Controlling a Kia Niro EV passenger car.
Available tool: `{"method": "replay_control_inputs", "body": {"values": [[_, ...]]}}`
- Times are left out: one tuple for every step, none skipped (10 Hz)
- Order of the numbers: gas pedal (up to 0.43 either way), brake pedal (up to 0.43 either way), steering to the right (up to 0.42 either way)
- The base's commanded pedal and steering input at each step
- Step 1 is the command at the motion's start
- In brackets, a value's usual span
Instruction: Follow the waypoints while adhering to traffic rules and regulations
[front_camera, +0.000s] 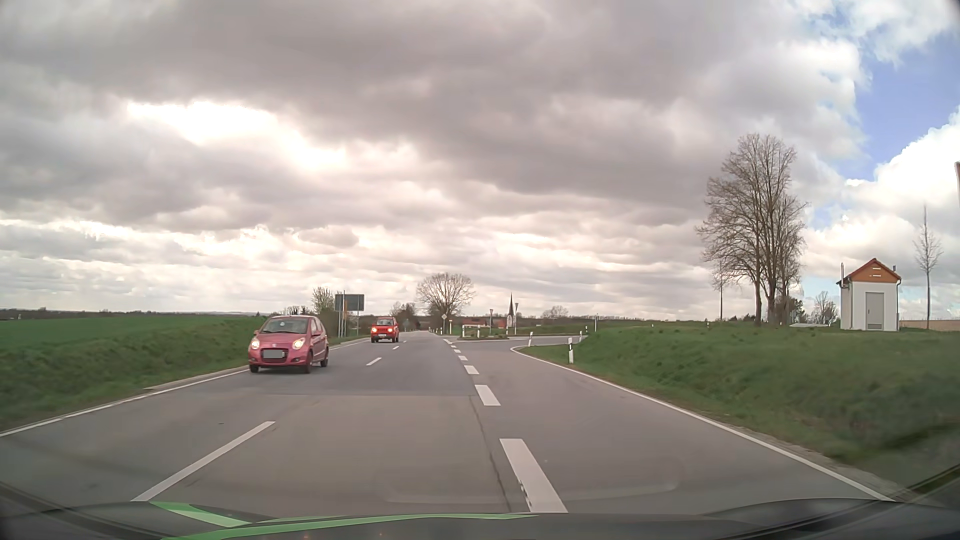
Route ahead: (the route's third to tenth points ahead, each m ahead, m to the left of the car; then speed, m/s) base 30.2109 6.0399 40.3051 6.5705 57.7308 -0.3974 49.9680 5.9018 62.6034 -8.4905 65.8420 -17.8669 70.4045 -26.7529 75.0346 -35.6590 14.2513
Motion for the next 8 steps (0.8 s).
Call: {"method": "replay_control_inputs", "body": {"values": [[0.000,0.091,0.003],[0.000,0.110,0.003],[0.000,0.128,0.002],[0.000,0.140,0.002],[0.000,0.152,0.002],[0.000,0.171,0.002],[0.000,0.183,0.001],[0.000,0.189,0.001]]}}
